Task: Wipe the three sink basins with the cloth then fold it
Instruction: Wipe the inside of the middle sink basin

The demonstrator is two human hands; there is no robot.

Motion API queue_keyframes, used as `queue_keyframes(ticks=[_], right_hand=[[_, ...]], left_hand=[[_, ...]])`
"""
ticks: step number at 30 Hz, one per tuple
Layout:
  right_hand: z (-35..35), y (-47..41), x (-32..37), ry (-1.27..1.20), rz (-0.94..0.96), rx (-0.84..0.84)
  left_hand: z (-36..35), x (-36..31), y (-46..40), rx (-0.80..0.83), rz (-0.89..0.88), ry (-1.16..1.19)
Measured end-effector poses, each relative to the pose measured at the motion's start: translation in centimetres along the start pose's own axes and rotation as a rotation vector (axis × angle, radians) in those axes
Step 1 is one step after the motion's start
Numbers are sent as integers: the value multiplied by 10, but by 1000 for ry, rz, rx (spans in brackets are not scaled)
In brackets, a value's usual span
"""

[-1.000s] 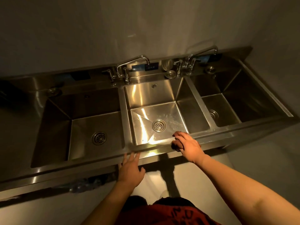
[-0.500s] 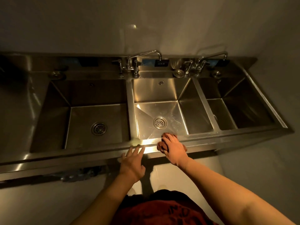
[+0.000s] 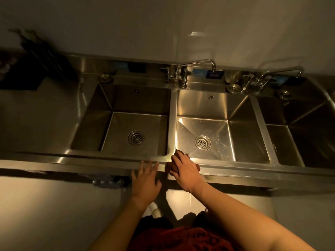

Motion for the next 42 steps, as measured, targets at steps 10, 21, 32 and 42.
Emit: queue_keyframes(ticks=[10,21,32,42], right_hand=[[34,52,-102,9,105,-49],[64,136,-297,-1,-6,-39],[76,187,-391,-158,84,-166],[109,131,-427,139,500,32]], left_hand=[[-31,-95,-14,38,-2,81],[-76,-293,-39,151,-186,-100],[-102,-397,-79,126,-391,-196],[-98,-408,-119,178,-726,-411]])
Point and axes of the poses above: each hand's wrist, its own y-axis away from the middle knuckle, its own z-axis out of the back of the hand, x = y × z, the point moved 7 cm from there along -y, towards the middle knuckle, and after that the axes turned 10 degrees about x, right-handed, at the moved point
